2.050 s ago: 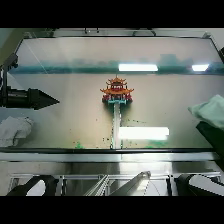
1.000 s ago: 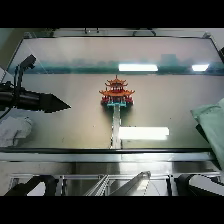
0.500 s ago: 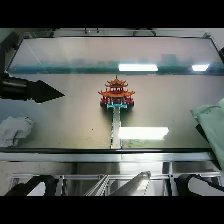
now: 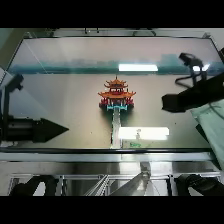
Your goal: Fold the shirts.
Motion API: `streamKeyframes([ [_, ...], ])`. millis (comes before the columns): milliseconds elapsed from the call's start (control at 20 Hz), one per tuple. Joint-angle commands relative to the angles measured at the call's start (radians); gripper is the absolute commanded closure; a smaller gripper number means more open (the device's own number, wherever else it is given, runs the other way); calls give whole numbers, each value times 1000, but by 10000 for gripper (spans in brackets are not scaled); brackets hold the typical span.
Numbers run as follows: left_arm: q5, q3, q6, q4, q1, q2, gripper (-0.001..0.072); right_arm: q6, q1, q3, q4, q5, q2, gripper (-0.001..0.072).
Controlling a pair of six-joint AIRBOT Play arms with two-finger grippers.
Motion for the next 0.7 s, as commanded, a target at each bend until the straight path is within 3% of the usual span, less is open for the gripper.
streamKeyframes([
  [0, 10, -166, -11, -1, 0, 116, 683, -39, 98, -138, 44, -148, 69, 690],
  [300, 17, -192, -11, 0, 0, 152, 686, -62, 98, -138, 61, -173, 69, 688],
  [650, 5, -192, -11, -5, 0, 26, 687, -62, 98, -138, 61, -173, 67, 688],
])
